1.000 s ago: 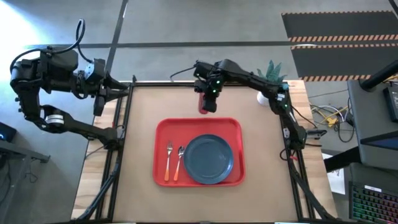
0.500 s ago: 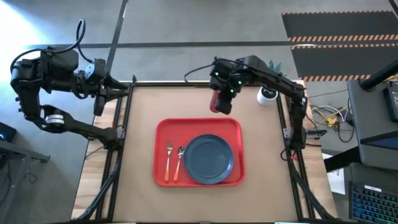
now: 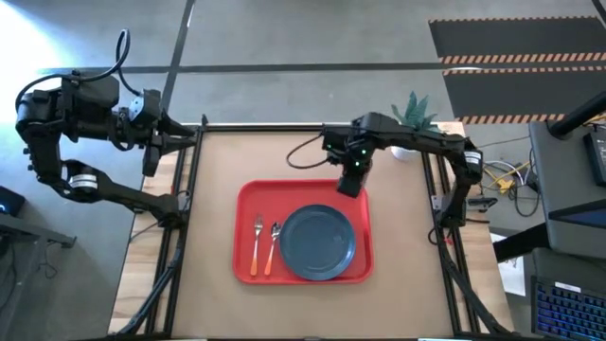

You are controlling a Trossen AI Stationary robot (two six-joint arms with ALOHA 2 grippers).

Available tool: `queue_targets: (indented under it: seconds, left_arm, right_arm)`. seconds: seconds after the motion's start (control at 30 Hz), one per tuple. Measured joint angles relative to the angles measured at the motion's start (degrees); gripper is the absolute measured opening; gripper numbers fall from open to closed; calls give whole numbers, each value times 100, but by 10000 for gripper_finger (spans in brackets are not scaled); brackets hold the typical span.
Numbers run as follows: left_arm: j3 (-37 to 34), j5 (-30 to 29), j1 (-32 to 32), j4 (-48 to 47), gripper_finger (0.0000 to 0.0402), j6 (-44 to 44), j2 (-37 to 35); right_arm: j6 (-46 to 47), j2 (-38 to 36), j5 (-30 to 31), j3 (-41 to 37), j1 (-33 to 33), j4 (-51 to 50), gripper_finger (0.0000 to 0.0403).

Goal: Pick and place plate/cup/fork/spoon on tray
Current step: Put the red glass on the orange serving tray to the top right of the blue plate

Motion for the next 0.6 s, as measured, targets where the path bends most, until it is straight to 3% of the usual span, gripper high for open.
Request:
queue_targets:
  seconds: [0.23, 0.6]
  left_arm:
    - [0, 0, 1, -15, 100, 0, -26]
    - [0, 0, 2, -17, 100, 1, -26]
  right_arm:
    - [352, -524, -428, -1269, 33, 1504, 8]
    - [952, -1154, -517, -2874, 174, 2499, 8]
